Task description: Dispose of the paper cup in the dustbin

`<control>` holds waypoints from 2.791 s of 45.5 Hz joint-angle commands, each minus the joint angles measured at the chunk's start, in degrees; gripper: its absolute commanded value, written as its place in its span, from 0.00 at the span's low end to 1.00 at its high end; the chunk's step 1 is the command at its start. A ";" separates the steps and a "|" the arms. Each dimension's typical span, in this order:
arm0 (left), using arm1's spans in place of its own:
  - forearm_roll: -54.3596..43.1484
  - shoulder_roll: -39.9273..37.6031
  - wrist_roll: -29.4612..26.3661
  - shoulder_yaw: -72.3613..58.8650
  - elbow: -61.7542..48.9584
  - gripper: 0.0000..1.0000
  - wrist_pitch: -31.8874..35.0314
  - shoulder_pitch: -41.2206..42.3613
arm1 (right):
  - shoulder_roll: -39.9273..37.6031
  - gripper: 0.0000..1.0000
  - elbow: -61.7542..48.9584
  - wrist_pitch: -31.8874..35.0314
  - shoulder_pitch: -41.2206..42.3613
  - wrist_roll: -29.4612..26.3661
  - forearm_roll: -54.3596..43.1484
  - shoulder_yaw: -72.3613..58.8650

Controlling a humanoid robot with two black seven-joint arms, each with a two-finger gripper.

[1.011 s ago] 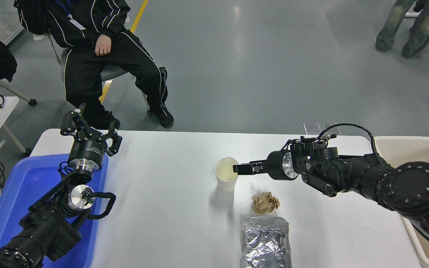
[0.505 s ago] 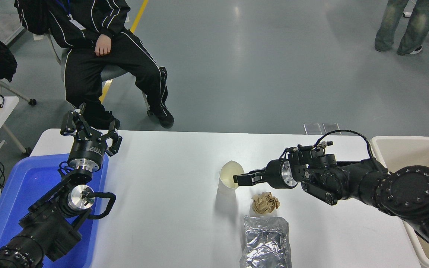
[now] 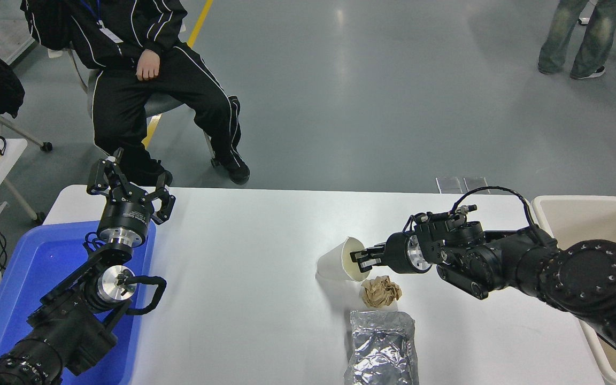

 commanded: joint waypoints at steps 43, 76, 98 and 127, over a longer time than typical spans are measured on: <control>0.00 0.00 0.00 0.00 0.00 1.00 0.00 0.00 | -23.28 0.00 -29.53 0.60 -9.49 -1.90 39.47 11.32; 0.00 0.00 0.00 0.00 0.00 1.00 0.00 0.00 | -31.03 0.00 -29.27 -0.02 -27.77 -30.20 39.73 20.56; 0.00 0.00 0.00 0.00 0.00 1.00 0.00 0.00 | -22.32 0.00 -29.00 -0.63 -30.59 -30.03 39.73 21.26; 0.00 0.00 0.00 0.00 0.00 1.00 0.00 0.00 | -22.59 0.98 -28.39 -4.85 -26.20 -29.94 39.73 31.44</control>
